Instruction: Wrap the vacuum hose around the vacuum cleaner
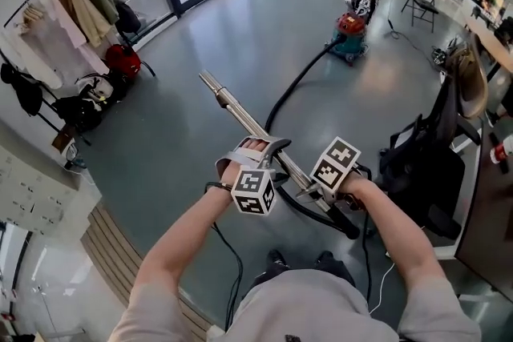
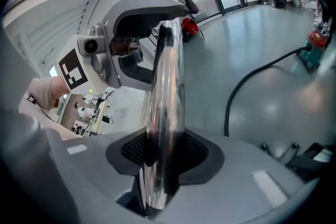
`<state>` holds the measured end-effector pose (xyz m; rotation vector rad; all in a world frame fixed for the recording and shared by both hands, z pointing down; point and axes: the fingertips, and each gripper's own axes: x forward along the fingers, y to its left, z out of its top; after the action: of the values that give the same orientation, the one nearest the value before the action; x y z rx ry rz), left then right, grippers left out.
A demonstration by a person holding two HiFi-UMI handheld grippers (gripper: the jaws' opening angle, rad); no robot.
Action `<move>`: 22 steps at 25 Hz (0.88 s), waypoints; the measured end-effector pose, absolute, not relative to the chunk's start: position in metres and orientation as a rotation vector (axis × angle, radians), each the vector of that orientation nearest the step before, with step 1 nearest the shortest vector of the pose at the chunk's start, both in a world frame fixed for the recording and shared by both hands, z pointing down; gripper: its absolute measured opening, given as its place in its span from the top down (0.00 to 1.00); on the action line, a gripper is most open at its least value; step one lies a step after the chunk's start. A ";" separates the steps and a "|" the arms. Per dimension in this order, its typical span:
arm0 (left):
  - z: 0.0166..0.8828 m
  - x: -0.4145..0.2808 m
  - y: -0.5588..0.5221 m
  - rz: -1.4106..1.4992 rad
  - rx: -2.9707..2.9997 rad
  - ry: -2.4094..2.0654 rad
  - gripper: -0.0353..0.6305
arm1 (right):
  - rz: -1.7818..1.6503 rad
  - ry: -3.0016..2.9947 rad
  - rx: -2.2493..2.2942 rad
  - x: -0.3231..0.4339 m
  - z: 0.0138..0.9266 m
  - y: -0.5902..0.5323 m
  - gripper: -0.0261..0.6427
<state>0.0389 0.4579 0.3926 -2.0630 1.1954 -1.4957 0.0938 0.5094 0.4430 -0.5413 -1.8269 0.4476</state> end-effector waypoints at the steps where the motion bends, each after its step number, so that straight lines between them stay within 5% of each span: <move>1: 0.397 0.037 0.458 -1.526 -2.065 1.163 0.36 | 0.426 -1.810 -0.531 0.093 0.444 0.510 0.71; 11: 0.427 0.022 0.468 -1.789 -2.146 0.951 0.60 | 0.264 -1.621 -0.559 0.095 0.458 0.501 0.70; 22: 0.431 0.008 0.470 -1.722 -2.429 1.107 0.65 | -0.110 -1.712 -0.491 0.071 0.454 0.468 0.74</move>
<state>0.0076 0.4700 0.4314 -2.4293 1.1068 -1.7223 0.0715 0.4683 0.4543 -0.4906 -1.7119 -0.1105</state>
